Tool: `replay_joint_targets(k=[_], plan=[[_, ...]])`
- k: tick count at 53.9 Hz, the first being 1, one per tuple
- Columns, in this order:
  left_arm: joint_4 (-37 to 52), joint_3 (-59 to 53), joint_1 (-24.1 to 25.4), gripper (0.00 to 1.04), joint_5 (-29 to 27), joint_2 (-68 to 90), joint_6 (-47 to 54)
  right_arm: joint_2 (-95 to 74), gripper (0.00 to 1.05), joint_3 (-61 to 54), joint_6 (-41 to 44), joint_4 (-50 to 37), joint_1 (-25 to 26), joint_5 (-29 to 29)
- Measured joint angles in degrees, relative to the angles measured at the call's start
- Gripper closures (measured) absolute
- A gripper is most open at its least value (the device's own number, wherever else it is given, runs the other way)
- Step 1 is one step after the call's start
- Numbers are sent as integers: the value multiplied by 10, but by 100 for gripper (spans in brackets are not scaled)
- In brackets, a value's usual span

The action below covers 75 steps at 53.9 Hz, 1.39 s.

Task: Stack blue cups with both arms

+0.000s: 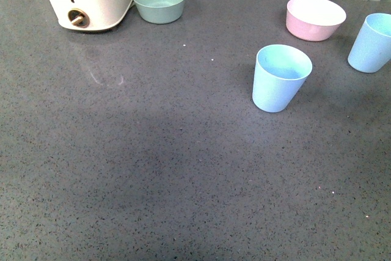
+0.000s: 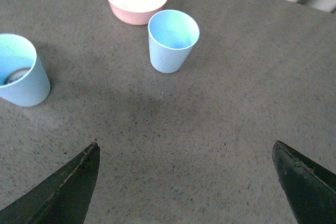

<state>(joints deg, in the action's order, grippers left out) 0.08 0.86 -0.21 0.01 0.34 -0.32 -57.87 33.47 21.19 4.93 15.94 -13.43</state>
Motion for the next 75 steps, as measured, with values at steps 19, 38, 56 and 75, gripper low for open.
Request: replay_joint_targets(k=[19, 38, 56, 75], plan=[[0, 0, 0, 9, 0, 0, 0, -360, 9, 262, 243, 89, -7, -22], [0, 0, 0, 9, 0, 0, 0, -508, 9, 449, 307, 170, -64, -20], [0, 0, 0, 9, 0, 0, 0, -596, 9, 530, 342, 215, -94, 12], [0, 0, 0, 9, 0, 0, 0, -629, 9, 548, 342, 217, -97, 18]])
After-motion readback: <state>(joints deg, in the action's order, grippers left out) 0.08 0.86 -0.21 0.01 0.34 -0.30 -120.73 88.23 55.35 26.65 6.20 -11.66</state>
